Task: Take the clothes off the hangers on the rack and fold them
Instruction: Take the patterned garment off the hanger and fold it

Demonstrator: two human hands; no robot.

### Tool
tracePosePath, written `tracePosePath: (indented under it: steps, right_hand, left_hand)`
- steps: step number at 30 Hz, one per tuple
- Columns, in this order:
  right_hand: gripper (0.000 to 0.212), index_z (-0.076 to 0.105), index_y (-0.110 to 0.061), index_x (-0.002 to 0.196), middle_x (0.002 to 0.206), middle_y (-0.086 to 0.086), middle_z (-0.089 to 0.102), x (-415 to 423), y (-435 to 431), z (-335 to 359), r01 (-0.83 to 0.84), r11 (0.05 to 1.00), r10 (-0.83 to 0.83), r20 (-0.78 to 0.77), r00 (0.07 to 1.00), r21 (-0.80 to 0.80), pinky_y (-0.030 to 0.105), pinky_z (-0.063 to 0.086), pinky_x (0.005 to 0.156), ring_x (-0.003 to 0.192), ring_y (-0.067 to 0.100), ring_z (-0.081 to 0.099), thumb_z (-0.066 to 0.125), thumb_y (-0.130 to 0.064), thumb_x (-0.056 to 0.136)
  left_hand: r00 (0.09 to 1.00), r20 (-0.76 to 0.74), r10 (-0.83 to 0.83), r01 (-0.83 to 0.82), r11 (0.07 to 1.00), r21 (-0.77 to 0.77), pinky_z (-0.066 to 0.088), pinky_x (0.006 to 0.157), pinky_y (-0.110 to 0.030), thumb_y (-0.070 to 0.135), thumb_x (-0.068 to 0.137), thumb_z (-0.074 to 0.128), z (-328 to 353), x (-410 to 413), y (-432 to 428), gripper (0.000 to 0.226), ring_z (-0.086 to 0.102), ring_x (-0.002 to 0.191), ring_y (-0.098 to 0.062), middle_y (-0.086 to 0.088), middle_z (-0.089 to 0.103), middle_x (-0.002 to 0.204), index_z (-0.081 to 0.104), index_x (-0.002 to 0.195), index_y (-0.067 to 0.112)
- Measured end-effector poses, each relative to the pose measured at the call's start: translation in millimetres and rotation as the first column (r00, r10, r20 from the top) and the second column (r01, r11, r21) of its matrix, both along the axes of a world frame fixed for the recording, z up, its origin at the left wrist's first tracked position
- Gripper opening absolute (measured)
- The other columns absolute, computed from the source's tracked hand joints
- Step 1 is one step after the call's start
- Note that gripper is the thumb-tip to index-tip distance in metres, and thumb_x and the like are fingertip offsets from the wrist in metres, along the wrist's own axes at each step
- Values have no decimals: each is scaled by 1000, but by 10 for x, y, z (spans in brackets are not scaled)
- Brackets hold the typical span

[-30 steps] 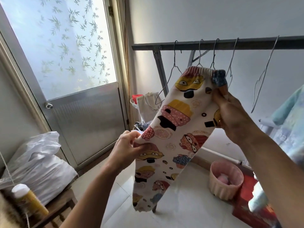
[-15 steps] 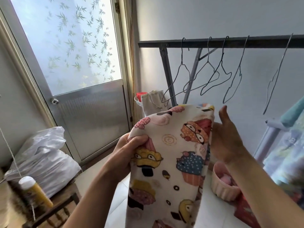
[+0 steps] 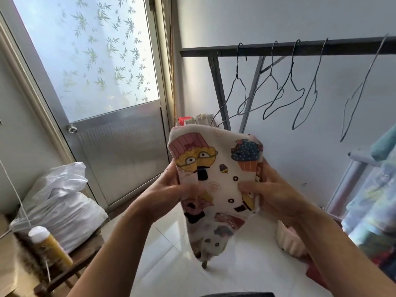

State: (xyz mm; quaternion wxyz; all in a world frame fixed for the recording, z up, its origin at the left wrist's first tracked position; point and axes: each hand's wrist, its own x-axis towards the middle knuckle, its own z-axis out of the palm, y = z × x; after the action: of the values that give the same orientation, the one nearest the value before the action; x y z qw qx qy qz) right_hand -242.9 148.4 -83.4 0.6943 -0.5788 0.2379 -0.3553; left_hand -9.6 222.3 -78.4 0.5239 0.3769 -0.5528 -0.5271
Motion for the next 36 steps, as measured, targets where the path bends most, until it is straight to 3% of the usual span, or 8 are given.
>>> tracePosePath:
  steps: [5, 11, 16, 20, 22, 27, 33, 36]
  right_hand:
    - [55, 46, -27, 134, 110, 13, 71, 117, 11, 152, 268, 953, -274, -23, 962, -142, 51, 59, 75, 96, 33, 71, 57, 3, 89]
    - [85, 19, -26, 151, 103, 11, 64, 222, -94, 196, 583, 807, -589, -58, 806, -100, 50, 59, 77, 91, 31, 70, 71, -19, 84]
    - [67, 47, -16, 133, 105, 13, 67, 142, -114, 214, 437, 897, -441, 55, 896, 73, 42, 57, 78, 89, 25, 67, 72, -24, 72]
    - [50, 55, -12, 126, 103, 11, 66, 58, -159, 200, 303, 951, -303, 16, 953, -68, 32, 58, 78, 94, 23, 65, 61, 12, 82]
    - [48, 57, -11, 124, 106, 10, 66, 47, -158, 208, 326, 914, -354, -81, 932, -240, 28, 58, 78, 100, 23, 65, 61, 14, 83]
    - [24, 63, -24, 100, 97, 0, 66, 61, -120, 272, 345, 697, -569, -192, 799, -629, 21, 56, 75, 91, 10, 64, 64, -3, 89]
    - [17, 55, -25, 93, 102, 0, 42, 65, -164, 368, 333, 506, -720, -178, 670, -796, 0, 39, 72, 90, 9, 45, 66, -12, 90]
    - [15, 56, -21, 93, 103, 2, 43, 57, -146, 425, 373, 500, -720, -136, 680, -782, -6, 36, 67, 83, -2, 44, 64, -9, 90]
  left_hand:
    - [955, 261, 138, -138, 990, -17, 55, 92, -49, 4, 88, 66, 144, 37, -48, 54, 65, 114, -27, -10, 65, 125, 44, 136, 16]
    - [921, 90, 380, -382, 924, 0, 61, 70, -35, 8, 84, 70, 220, -46, -125, 68, 73, 91, -30, -23, 68, 109, 29, 138, 19]
    - [900, 9, 436, -435, 900, -28, 62, 69, -38, 17, 84, 68, 202, -86, -155, 52, 72, 89, -34, -21, 70, 99, 47, 132, 18]
    - [959, 11, 283, -283, 959, -3, 59, 82, -43, 5, 75, 72, 220, -21, -125, 62, 68, 102, -34, -19, 61, 115, 51, 133, 15]
    - [944, 195, 268, -258, 963, -74, 60, 78, -33, -5, 76, 72, 270, 0, -114, 69, 68, 102, -26, -13, 55, 118, 45, 137, 14]
    - [620, 663, 419, -257, 907, -333, 59, 80, -25, 10, 87, 70, 416, 73, -197, 50, 64, 100, -16, -2, 59, 110, 50, 132, 14]
    - [262, 754, 602, -256, 797, -548, 37, 75, -15, 49, 78, 68, 491, 142, -248, 30, 44, 90, -10, 2, 44, 98, 64, 96, 25]
    - [493, 673, 551, -251, 831, -496, 48, 87, -27, 56, 69, 64, 481, 154, -262, 38, 51, 107, -16, -2, 51, 113, 63, 89, 23]
